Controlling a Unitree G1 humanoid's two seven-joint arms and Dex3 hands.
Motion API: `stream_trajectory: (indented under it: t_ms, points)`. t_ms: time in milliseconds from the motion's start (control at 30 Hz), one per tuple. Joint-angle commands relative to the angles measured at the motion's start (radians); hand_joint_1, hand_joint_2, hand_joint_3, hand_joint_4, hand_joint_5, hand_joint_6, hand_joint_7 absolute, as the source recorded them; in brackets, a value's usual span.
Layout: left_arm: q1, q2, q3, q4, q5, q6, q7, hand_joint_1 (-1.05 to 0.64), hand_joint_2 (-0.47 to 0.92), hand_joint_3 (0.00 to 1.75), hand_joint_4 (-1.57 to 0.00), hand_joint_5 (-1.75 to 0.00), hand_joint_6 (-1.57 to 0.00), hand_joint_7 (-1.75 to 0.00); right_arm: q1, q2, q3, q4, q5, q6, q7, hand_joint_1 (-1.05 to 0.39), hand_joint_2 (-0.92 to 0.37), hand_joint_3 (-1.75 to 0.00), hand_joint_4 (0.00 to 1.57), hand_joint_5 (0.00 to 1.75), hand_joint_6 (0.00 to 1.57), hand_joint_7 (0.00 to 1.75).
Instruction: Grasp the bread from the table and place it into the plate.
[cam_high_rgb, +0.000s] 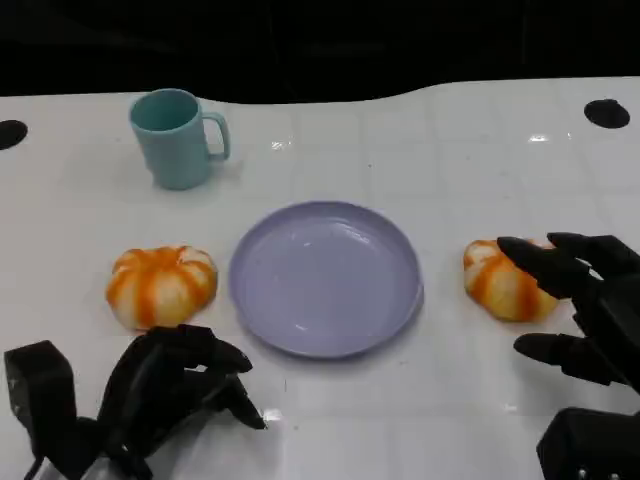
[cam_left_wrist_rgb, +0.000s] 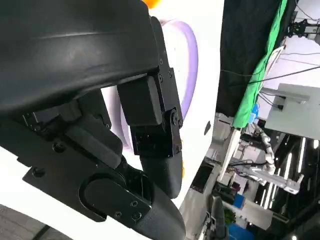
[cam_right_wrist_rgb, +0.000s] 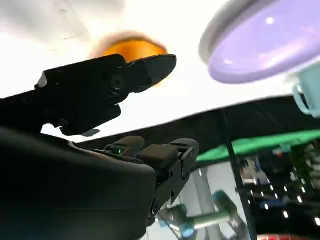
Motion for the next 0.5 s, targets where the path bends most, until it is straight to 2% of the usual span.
stream_trajectory:
  t_ms: [33,233,500]
  points:
    - [-0.008,0.014,0.006,0.010,0.001,-0.004,0.000,-1.05,0.71,0.00,-1.57,-0.58,-1.57,-0.20,-0.054,-0.036,0.038,0.027,-0.040,0.055,0.039,-0.56,-0.89,0.00,0.00,0.35,0.24,0.00]
    - [-0.010,0.014,0.009,0.016,0.000,-0.008,-0.001,-1.05,0.71,0.00,-1.57,-0.58,-1.57,-0.20,-0.149,-0.041,0.103,0.141,-0.085,0.104,0.043,-0.62,-0.87,0.00,0.00,0.34,0.23,0.00]
    - [-0.009,0.013,0.006,0.020,0.006,-0.021,-0.001,-1.05,0.71,0.00,-1.57,-0.58,-1.57,-0.20,-0.282,-0.019,0.186,0.339,-0.090,0.128,0.036,-0.59,-0.86,0.00,0.01,0.32,0.22,0.01]
